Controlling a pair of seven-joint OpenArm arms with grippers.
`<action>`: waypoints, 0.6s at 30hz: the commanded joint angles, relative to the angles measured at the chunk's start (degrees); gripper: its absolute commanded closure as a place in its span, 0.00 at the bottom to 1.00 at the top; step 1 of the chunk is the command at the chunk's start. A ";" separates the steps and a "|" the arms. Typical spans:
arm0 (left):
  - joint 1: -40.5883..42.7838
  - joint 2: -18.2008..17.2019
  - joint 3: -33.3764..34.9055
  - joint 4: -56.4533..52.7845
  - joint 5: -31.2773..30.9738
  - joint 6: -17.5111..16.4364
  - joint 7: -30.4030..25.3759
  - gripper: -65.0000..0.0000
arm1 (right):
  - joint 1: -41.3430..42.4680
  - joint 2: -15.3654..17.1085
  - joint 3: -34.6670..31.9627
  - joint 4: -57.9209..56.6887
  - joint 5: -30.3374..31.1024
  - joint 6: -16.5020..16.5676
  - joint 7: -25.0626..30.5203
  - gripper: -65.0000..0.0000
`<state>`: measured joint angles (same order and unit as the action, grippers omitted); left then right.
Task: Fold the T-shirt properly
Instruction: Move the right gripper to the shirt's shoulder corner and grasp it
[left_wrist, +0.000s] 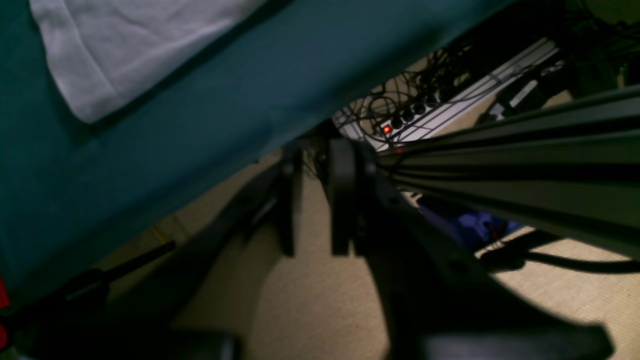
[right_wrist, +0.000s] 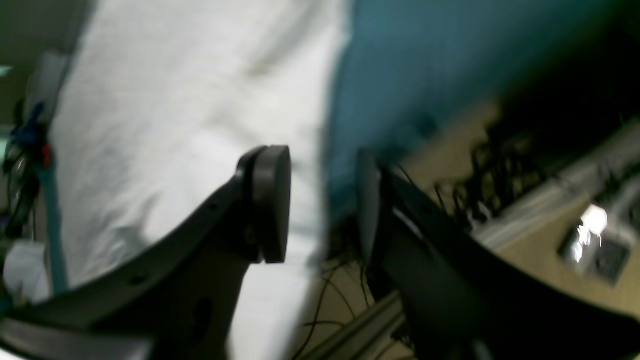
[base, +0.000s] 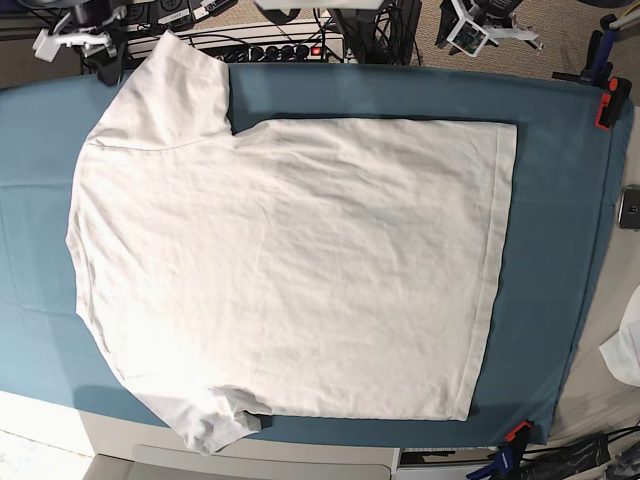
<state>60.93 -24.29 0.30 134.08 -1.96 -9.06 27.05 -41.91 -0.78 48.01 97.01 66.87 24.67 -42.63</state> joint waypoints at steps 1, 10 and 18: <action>0.81 -0.17 -0.07 0.92 -0.17 -0.02 -0.87 0.82 | -0.26 0.61 0.48 -0.15 1.07 0.70 0.94 0.66; 0.83 -0.15 -0.07 0.92 -0.13 0.00 0.48 0.82 | 2.54 0.61 0.48 -4.28 6.73 3.23 -2.91 0.66; 0.81 -0.15 -0.07 0.92 -0.13 0.00 0.59 0.82 | 1.90 0.63 0.48 0.57 6.16 4.04 -2.36 0.66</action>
<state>60.93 -24.29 0.30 134.08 -1.96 -9.08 28.56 -39.38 -0.80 48.01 96.64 72.14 28.10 -46.02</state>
